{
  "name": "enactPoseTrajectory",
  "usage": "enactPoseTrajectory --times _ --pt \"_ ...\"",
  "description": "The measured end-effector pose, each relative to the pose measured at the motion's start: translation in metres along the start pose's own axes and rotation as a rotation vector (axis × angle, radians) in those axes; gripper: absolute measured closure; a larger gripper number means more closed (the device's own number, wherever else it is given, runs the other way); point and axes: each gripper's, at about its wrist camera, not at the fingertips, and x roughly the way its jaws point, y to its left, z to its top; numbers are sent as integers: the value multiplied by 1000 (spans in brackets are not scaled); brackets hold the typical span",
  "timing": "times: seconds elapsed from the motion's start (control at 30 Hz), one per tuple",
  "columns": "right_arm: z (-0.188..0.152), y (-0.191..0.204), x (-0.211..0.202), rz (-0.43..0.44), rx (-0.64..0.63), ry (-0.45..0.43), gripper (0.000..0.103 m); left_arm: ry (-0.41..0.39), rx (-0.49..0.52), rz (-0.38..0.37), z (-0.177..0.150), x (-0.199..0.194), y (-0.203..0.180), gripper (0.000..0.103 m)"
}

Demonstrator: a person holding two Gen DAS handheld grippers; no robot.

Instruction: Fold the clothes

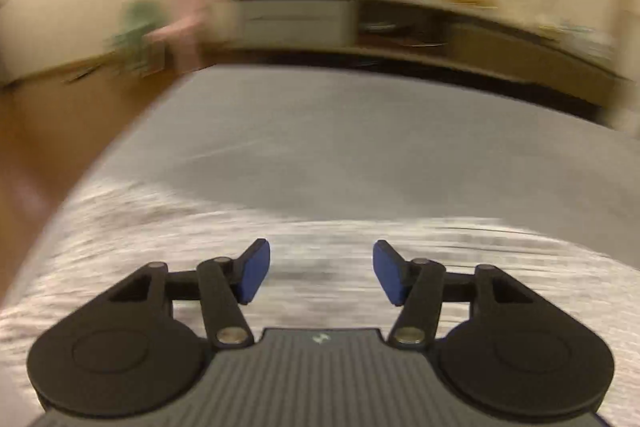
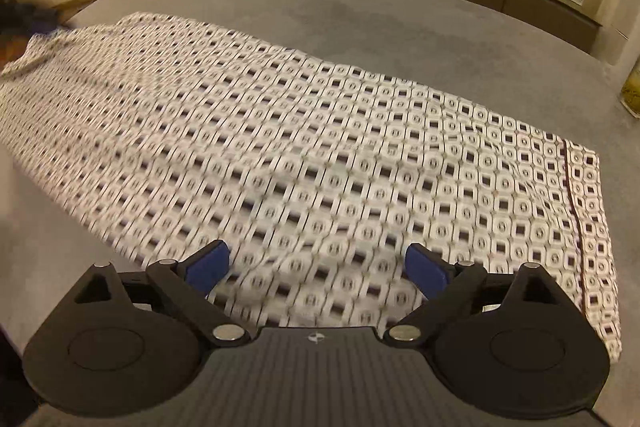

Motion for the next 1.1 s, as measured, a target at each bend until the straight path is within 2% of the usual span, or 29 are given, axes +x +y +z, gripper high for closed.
enactPoseTrajectory --times 0.1,0.13,0.23,0.37,0.4,0.5,0.53,0.6,0.67,0.77,0.87,0.93,1.0,1.1 --pt "0 -10 -11 -34 -36 -32 9 2 152 -105 -5 2 -67 43" --pt "0 -14 -8 -39 -28 -20 13 17 182 -93 -7 11 -81 43" --pt "-5 -26 -6 0 6 -6 14 -5 166 -34 1 26 -96 39" --pt "-16 -31 -13 30 3 -5 13 15 25 17 19 46 -89 36" --pt "-19 -32 -15 34 -3 -7 12 19 8 21 22 47 -89 38" --pt "-20 -34 -19 47 -8 -19 14 21 -12 -29 27 34 -87 43" --pt "-19 -36 -20 45 3 -30 18 8 -21 -62 28 24 -84 43" --pt "-11 -42 -21 29 14 -74 19 -42 -16 -93 28 1 -79 43" --pt "2 -45 -17 7 -4 -113 19 -82 2 -89 28 -14 -69 42" --pt "15 -55 3 -1 0 -88 19 -94 -3 -27 20 -28 -34 41" --pt "24 -68 17 -21 28 -31 15 -70 -63 83 10 -33 27 42" --pt "29 -73 15 -98 26 -19 16 -70 -117 166 0 -40 75 42" --pt "33 -65 9 -192 -23 -47 21 -70 -197 241 -10 -52 127 42" --pt "50 -32 -14 -119 -70 -178 23 -156 -450 359 -31 -90 212 42"
